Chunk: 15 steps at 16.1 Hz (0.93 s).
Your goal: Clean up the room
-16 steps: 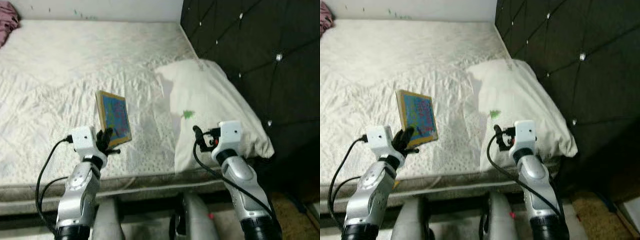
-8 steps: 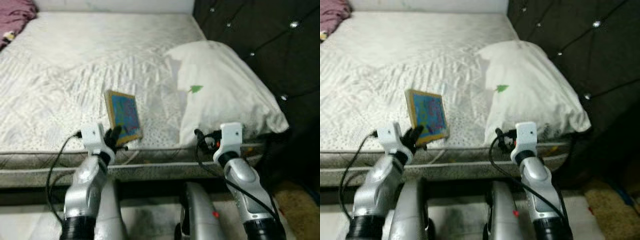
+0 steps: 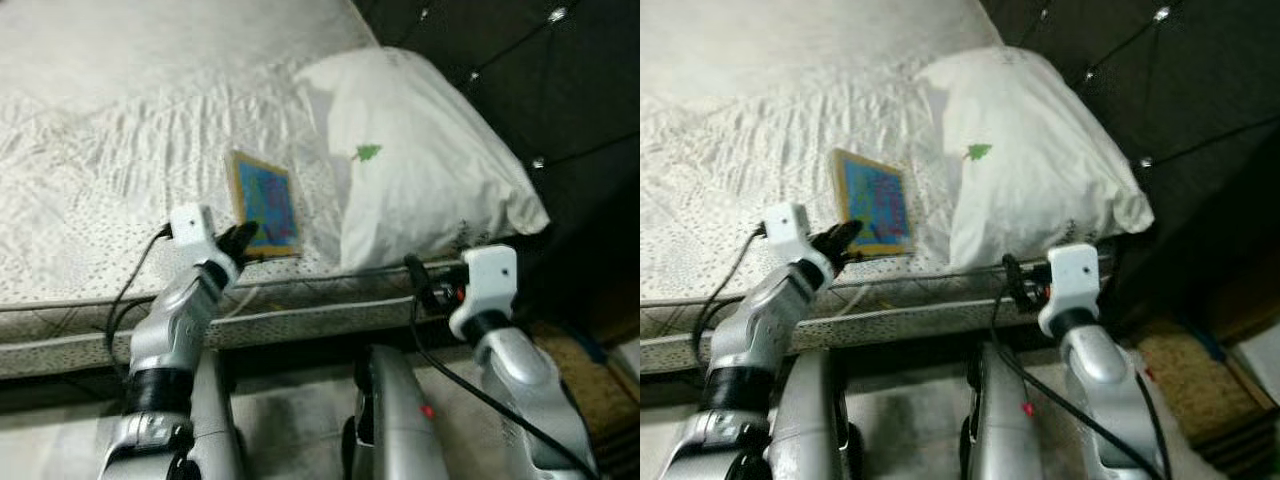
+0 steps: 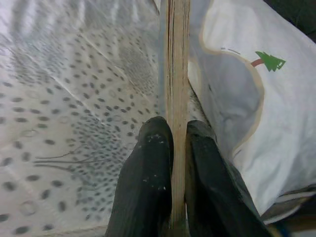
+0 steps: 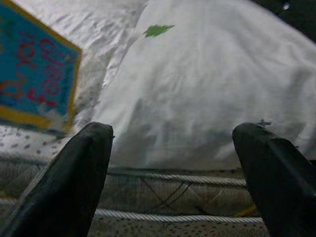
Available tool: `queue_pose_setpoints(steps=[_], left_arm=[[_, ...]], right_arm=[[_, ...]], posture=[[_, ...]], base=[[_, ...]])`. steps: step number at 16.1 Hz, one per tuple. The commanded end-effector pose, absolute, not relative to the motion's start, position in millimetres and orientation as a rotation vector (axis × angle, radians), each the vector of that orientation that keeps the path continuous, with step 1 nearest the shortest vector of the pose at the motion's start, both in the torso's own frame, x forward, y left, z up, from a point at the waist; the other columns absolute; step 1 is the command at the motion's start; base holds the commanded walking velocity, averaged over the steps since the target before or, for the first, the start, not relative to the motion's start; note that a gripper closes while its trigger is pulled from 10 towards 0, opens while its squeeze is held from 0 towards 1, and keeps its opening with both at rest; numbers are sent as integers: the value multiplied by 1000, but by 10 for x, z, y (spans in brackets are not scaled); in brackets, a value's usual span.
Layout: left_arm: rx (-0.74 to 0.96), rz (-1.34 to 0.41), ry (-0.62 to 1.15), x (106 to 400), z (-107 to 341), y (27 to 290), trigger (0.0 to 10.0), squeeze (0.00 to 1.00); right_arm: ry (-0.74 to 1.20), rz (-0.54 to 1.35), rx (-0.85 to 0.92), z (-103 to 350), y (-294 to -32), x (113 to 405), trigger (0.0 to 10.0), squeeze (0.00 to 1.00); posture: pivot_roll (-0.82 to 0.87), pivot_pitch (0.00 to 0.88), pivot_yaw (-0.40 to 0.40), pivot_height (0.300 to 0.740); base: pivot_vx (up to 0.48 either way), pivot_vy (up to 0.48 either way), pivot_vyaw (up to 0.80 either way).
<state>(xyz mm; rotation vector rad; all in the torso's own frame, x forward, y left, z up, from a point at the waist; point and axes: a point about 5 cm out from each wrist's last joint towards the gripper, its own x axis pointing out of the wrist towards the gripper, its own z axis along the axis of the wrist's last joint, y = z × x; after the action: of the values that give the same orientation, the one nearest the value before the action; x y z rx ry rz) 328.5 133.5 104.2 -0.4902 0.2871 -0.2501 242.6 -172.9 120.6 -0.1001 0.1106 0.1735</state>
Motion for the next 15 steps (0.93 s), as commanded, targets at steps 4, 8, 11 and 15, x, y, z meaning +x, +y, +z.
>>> queue_pose_setpoints(steps=[4,8,11,15], left_arm=[[-624,-359,440,3357,994,930,10000,0],[-669,-408,470,3322,1100,782,10000,0],[-696,-412,510,3227,1060,759,10000,0],[-724,-379,545,3176,1032,881,10000,0]], right_arm=[[95,229,-114,1350,-1645,2360,10000,0],[109,236,-130,1343,-1666,2374,10000,0],[114,243,-137,1352,-1658,2395,10000,0],[117,249,-121,1360,-1684,2433,10000,0]], posture=[[-267,166,-101,532],[-261,153,-111,527],[-258,142,-114,527],[-262,131,-114,527]], base=[[0,0,0],[0,0,0],[0,0,0],[0,0,0]])
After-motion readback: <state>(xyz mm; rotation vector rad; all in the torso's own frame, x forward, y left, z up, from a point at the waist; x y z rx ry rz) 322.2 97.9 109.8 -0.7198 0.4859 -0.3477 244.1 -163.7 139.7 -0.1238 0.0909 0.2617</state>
